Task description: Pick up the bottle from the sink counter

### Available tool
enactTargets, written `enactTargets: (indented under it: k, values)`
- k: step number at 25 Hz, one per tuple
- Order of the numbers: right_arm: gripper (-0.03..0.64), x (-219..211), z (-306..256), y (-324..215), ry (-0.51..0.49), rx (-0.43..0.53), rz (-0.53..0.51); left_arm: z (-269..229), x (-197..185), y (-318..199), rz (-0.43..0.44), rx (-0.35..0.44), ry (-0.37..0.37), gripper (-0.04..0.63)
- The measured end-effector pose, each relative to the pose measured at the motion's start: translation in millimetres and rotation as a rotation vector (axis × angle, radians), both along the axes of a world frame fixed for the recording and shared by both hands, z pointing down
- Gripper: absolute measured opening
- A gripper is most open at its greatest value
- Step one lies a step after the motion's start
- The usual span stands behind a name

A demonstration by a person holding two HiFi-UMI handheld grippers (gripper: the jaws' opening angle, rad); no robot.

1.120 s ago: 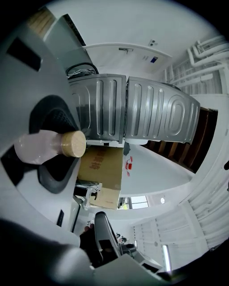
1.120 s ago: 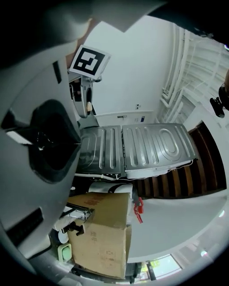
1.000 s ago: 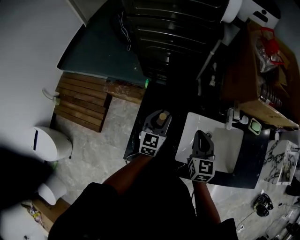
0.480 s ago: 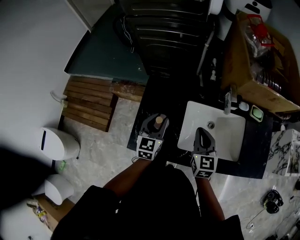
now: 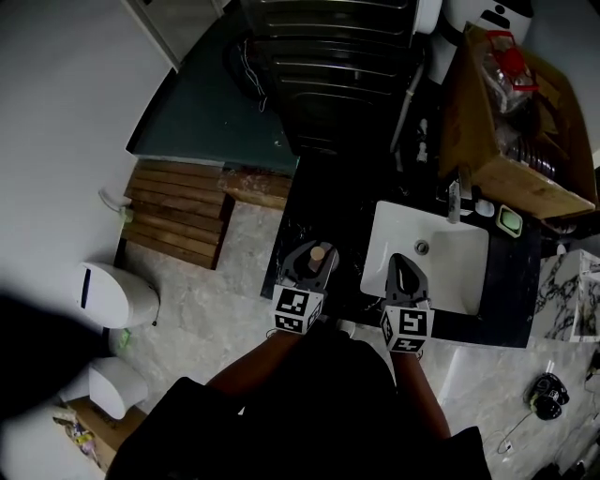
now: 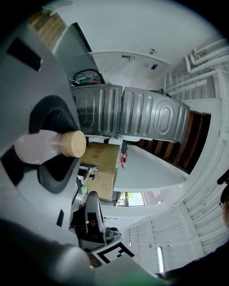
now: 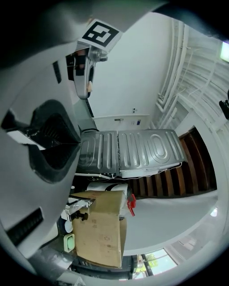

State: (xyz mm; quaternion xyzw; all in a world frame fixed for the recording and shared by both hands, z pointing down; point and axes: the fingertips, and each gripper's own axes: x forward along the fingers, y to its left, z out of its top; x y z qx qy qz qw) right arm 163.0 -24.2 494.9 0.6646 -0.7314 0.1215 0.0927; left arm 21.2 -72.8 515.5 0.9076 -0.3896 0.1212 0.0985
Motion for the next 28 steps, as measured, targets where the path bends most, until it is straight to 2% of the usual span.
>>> enactTargets:
  k: [8,16,24,28]
  values:
    - [0.038,-14,-10,-6,-0.008,-0.019,0.082,6,-14,-6,0.085,0.001,-0.016,0.127]
    - [0.038,-15,-11,-17,0.066,0.023,0.114,3,-16,-21,0.124,-0.002,-0.023,0.127]
    - [0.038,-11,-3,-30,0.09,-0.018,0.028,-3,-3,-35,0.068,-0.028,-0.001,0.127]
    - [0.038,0,-12,-41,0.076,-0.001,-0.006,-7,-1,-41,0.03,-0.019,-0.016,0.127]
